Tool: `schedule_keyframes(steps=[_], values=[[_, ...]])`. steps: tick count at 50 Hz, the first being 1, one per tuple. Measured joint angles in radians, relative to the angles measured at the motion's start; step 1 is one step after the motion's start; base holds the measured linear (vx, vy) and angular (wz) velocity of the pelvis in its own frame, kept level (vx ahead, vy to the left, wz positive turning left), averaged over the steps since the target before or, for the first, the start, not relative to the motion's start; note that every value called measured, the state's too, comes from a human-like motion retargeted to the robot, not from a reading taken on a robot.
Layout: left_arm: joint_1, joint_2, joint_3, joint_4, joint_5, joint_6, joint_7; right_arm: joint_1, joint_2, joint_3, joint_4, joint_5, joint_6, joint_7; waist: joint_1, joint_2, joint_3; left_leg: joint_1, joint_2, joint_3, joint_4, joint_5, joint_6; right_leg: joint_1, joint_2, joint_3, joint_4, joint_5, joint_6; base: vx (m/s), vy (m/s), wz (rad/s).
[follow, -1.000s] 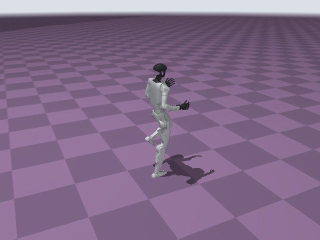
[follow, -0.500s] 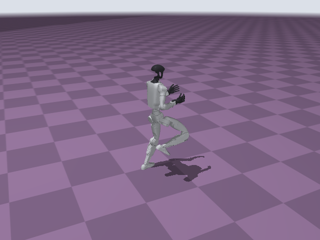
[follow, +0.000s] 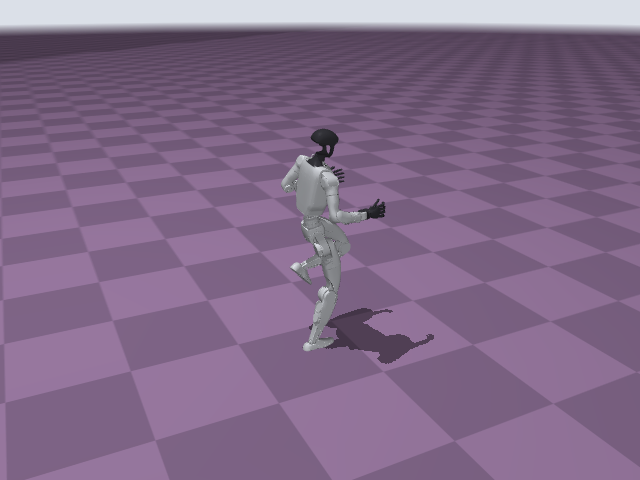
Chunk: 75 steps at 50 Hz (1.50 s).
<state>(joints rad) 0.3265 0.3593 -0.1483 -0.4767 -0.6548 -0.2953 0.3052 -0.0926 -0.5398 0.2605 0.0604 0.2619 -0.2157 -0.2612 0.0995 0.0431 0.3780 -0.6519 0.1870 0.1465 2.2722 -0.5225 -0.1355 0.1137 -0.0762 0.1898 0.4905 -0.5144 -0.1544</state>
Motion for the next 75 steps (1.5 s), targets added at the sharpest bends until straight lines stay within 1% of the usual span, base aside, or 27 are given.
schedule_keyframes(steps=[3,5,8,10,13,14,15,17,20,23,25,28,30,33,37,39,42,45,47,51,56,60,63,65,69,73,75], values=[[0.234,0.168,0.007,-0.016,-0.051,0.011,-0.017,-0.123,0.047,0.028,-0.176,0.116,-0.005,-0.01,0.023,-0.04,-0.103,-0.115,-0.022,0.004,-0.045,0.005,0.118,-0.008,-0.035,-0.042,-0.102,0.066,0.054,0.17,-0.03,0.64],[0.347,0.287,-0.002,-0.033,-0.055,0.024,-0.027,-0.072,0.057,0.02,-0.314,0.175,-0.008,-0.016,0.085,-0.068,-0.201,-0.096,-0.048,0.035,-0.21,0.05,0.177,0.035,-0.065,-0.058,-0.284,0.237,0.114,0.28,0.03,0.42],[0.462,0.35,0.015,-0.015,-0.011,0.048,-0.07,0.049,0.052,0.003,-0.455,0.197,-0.008,0.028,0.149,-0.107,-0.273,0.145,-0.082,0.125,-0.659,0.225,0.19,0.097,-0.098,-0.042,-0.443,0.562,0.226,0.26,0.06,-0.12],[0.533,0.328,0.037,0.006,0.036,0.073,-0.096,0.139,0.05,0.013,-0.514,0.19,-0.011,0.053,0.138,-0.085,-0.301,0.379,-0.097,0.146,-1.044,0.398,0.148,0.124,-0.082,-0.093,-0.428,0.643,0.219,0.21,0.07,-0.19],[0.512,0.221,-0.018,0.06,0.171,0.102,-0.059,0.269,0.067,0.033,-0.54,0.166,-0.039,0.066,0.029,0.061,-0.332,0.7,-0.057,0.012,-1.669,0.728,-0.029,-0.01,0.036,-0.294,0.02,0.435,0.063,0.1,0.11,0.66],[0.455,0.176,-0.056,0.094,0.24,0.102,-0.03,0.297,0.073,0.039,-0.529,0.146,-0.047,0.062,-0.009,0.093,-0.344,0.746,-0.031,-0.019,-1.794,0.744,-0.065,-0.14,0.057,-0.331,0.279,0.333,0.037,-0.05,0.1,1.13],[0.385,0.13,-0.094,0.131,0.311,0.098,0.003,0.319,0.077,0.046,-0.512,0.124,-0.055,0.052,-0.044,0.115,-0.357,0.772,-0.009,-0.04,-1.884,0.718,-0.088,-0.289,0.066,-0.355,0.555,0.231,0.024,-0.06,0.06,1.08],[0.185,0.075,-0.118,0.191,0.282,0.078,0.086,0.312,0.096,0.057,-0.453,0.044,-0.048,-0.021,-0.117,0.071,-0.308,0.809,-0.022,-0.052,-1.921,0.424,-0.013,-0.562,0.014,-0.352,1.069,0.143,0.181,-0.08,0.02,1.06],[-0.148,-0.019,-0.179,0.268,0.312,0.061,0.138,0.305,0.091,0.055,-0.336,-0.096,-0.039,-0.12,-0.216,0.035,-0.193,0.842,-0.024,-0.055,-1.889,0.108,0.088,-0.802,-0.029,-0.335,1.591,0.002,0.231,-0.22,0.05,1.0],[-0.584,-0.039,-0.232,0.245,0.33,0.055,0.174,0.343,0.07,0.006,-0.313,-0.022,-0.054,-0.139,-0.248,-0.014,-0.068,0.751,-0.05,-0.091,-1.652,-0.001,0.17,-0.912,-0.106,-0.328,1.835,-0.084,0.204,-0.2,0.03,0.5],[-0.793,-0.041,-0.255,0.191,0.366,0.06,0.173,0.425,0.017,-0.03,-0.384,0.044,-0.074,-0.075,-0.244,-0.008,-0.096,0.712,-0.033,-0.072,-1.631,0.034,0.153,-0.963,-0.094,-0.343,1.843,-0.09,0.164,0.09,-0.05,-0.45],[-0.855,-0.034,-0.255,0.091,0.404,0.046,0.2,0.584,-0.107,-0.075,-0.529,0.147,-0.088,0.025,-0.306,0.021,-0.27,0.753,-0.019,-0.063,-1.846,0.229,0.116,-0.914,-0.033,-0.358,1.625,0.022,0.175,0.29,-0.13,-0.29],[-0.801,-0.061,-0.27,0.051,0.485,0.048,0.199,0.696,-0.163,-0.106,-0.577,0.203,-0.101,0.064,-0.335,0.071,-0.408,0.725,0.003,-0.071,-1.948,0.435,0.058,-0.83,0.02,-0.37,1.352,0.11,0.108,0.21,-0.16,0.06],[-0.701,-0.086,-0.255,-0.023,0.43,0.061,0.124,0.87,-0.129,-0.208,-0.582,0.169,-0.075,0.086,-0.368,0.084,-0.418,0.807,-0.005,-0.1,-2.02,0.675,-0.018,-0.435,0.023,-0.397,0.743,0.34,0.163,0.26,-0.11,0.78],[-0.545,-0.105,-0.22,-0.088,0.307,0.06,0.065,0.856,-0.036,-0.216,-0.487,0.097,-0.012,0.084,-0.214,-0.068,-0.403,0.58,-0.124,0.055,-1.364,0.46,0.147,0.005,-0.077,-0.217,-0.171,0.714,0.279,0.13,-0.14,-0.81],[-0.438,-0.094,-0.199,-0.099,0.237,0.046,0.065,0.758,-0.015,-0.185,-0.417,0.107,0.009,0.084,-0.13,-0.103,-0.401,0.349,-0.098,0.106,-0.904,0.316,0.18,0.058,-0.122,-0.164,-0.312,0.54,0.235,-0.04,-0.14,-1.36],[-0.24,-0.033,-0.111,-0.065,0.16,0.012,0.028,0.527,0.003,-0.112,-0.305,0.154,-0.005,0.046,-0.032,-0.089,-0.3,0.102,-0.01,0.089,-0.347,0.143,0.117,0.126,-0.111,-0.134,-0.364,0.18,0.149,-0.13,-0.12,-1.37],[-0.022,0.009,-0.014,0.023,0.028,0.027,-0.02,0.154,0.008,-0.048,-0.217,0.084,-0.038,-0.017,0.025,0.003,-0.105,-0.047,0.023,-0.016,-0.049,0.018,-0.004,0.027,-0.011,-0.043,-0.051,-0.028,-0.033,-0.25,-0.08,-1.29],[0.098,0.067,-0.019,0.048,0.017,0.031,-0.04,-0.06,0.016,-0.016,-0.27,0.058,-0.039,-0.021,0.018,-0.019,-0.067,-0.158,-0.02,-0.011,-0.016,0.011,0.017,-0.082,-0.03,-0.049,0.136,-0.076,-0.024,-0.13,-0.02,0.01],[0.285,0.281,-0.047,-0.027,0.043,0.03,-0.043,-0.158,0.042,0.022,-0.508,0.081,-0.045,-0.051,0.054,-0.063,-0.186,-0.221,-0.075,0.005,-0.221,0.079,0.139,-0.01,-0.081,-0.124,-0.161,0.113,0.067,0.15,0.04,0.93],[0.451,0.285,0.025,-0.077,0.009,0.066,-0.09,-0.001,0.046,0.096,-0.661,0.161,-0.025,0.043,0.143,-0.097,-0.311,0.226,-0.081,0.108,-0.966,0.41,0.124,0.093,-0.103,-0.14,-0.431,0.577,0.185,0.23,0.12,-0.46],[0.448,0.147,0.017,-0.074,0.039,0.125,-0.104,0.165,0.063,0.182,-0.636,0.142,-0.029,0.055,0.05,0.056,-0.351,0.703,0.008,0.076,-1.74,0.75,-0.032,-0.058,0.031,-0.313,0.095,0.344,0.026,0.09,0.18,0.03],[0.207,0.058,-0.047,-0.011,0.141,0.119,-0.062,0.216,0.057,0.192,-0.55,0.072,-0.036,0.034,-0.062,0.086,-0.371,0.774,0.026,0.004,-1.942,0.473,-0.053,-0.455,0.045,-0.341,0.832,0.093,0.075,-0.09,0.16,0.98],[-0.04,0.038,-0.076,0.01,0.098,0.115,0.007,0.211,0.051,0.171,-0.467,-0.024,-0.014,-0.002,-0.146,0.064,-0.299,0.821,0.009,-0.009,-1.97,0.231,0.02,-0.653,-0.013,-0.347,1.263,0.027,0.211,-0.12,0.1,1.14],[-0.687,0.004,-0.189,0.03,0.103,0.102,0.054,0.164,0.033,0.144,-0.283,-0.019,0.006,-0.046,-0.168,0.015,-0.178,0.65,0.016,-0.005,-1.587,-0.057,0.198,-1.005,0.056,-0.252,1.748,-0.073,0.202,-0.3,0.07,-0.11],[-1.143,-0.126,-0.258,-0.048,0.021,0.05,0.066,0.216,-0.074,0.124,-0.336,0.069,-0.02,0.009,-0.143,0.028,-0.253,0.537,0.06,0.058,-1.522,-0.019,0.189,-1.194,0.152,-0.26,1.742,0.003,0.152,0.0,0.07,-1.13],[-1.217,-0.193,-0.277,-0.071,0.048,0.036,0.061,0.266,-0.138,0.112,-0.363,0.137,-0.038,0.039,-0.15,0.041,-0.384,0.498,0.054,0.104,-1.654,0.106,0.174,-1.202,0.191,-0.263,1.571,0.083,0.085,0.1,0.04,-0.69]])
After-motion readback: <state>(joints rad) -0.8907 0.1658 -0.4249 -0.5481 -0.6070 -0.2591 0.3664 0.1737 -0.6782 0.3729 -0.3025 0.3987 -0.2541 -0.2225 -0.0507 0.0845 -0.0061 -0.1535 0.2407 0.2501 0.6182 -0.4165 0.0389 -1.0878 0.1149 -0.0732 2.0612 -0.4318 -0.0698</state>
